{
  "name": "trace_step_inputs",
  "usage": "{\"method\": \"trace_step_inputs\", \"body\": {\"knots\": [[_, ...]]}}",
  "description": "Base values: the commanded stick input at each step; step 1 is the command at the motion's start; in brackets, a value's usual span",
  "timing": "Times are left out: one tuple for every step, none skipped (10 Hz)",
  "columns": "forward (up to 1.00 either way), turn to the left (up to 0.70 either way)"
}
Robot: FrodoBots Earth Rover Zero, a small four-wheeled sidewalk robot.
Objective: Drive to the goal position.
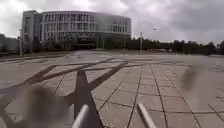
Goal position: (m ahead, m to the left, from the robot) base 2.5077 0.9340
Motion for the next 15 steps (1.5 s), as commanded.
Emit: {"method": "trace_step_inputs", "body": {"knots": [[1.00,0.27],[1.00,0.27],[1.00,0.00],[1.00,0.00],[1.00,0.00],[1.00,0.00],[1.00,0.00],[1.00,0.00],[1.00,0.00],[1.00,0.00],[1.00,0.00],[1.00,0.00],[1.00,0.00],[1.00,0.00],[1.00,0.00]]}}
